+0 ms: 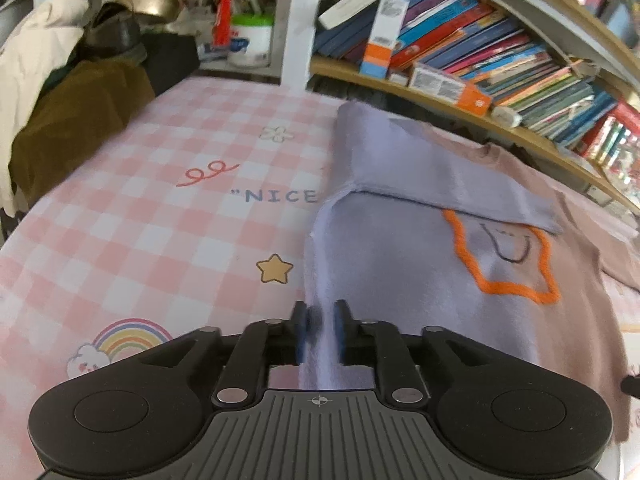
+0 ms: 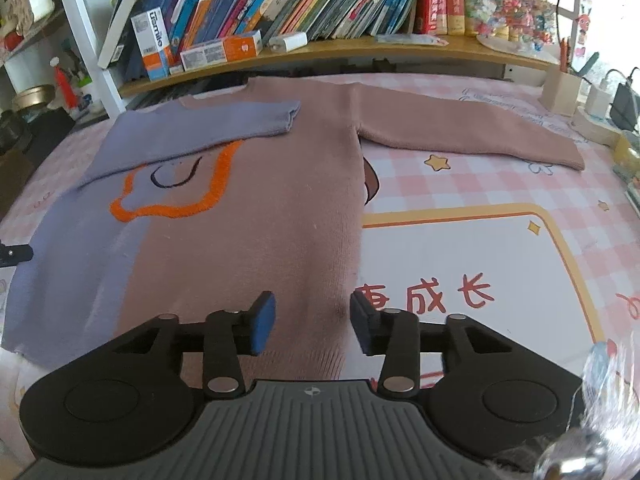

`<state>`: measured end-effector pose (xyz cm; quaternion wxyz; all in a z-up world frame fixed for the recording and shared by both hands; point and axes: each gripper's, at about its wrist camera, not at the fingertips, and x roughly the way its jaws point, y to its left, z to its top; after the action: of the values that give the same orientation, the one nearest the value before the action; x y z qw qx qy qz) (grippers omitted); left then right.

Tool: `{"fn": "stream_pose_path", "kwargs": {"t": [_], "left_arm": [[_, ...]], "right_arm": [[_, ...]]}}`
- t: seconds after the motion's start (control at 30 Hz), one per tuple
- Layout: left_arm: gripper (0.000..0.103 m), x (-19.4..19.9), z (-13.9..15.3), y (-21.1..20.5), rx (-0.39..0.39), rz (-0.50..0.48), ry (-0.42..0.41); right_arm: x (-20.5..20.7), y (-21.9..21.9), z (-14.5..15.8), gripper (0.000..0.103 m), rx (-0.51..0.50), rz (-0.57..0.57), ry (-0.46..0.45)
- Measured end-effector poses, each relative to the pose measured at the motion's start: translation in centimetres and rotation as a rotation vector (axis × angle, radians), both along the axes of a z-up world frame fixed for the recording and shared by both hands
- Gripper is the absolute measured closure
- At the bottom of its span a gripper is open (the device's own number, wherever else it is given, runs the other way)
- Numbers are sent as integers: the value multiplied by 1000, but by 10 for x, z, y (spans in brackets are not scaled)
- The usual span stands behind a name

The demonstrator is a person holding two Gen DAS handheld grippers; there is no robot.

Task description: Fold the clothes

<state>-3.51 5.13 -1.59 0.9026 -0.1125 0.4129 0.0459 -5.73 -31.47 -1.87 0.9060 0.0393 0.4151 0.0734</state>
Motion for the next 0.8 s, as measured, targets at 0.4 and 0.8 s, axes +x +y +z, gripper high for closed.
{"fn": "stream_pose_path", "kwargs": {"t": [0.4, 0.8], "left_arm": [[39, -53, 17, -18, 22, -79, -43], [26, -65, 6, -39, 18, -217, -43]], "right_arm": [[-44, 9, 14, 21, -17, -95, -62], [-85, 6, 14, 16, -64, -180, -36]]}}
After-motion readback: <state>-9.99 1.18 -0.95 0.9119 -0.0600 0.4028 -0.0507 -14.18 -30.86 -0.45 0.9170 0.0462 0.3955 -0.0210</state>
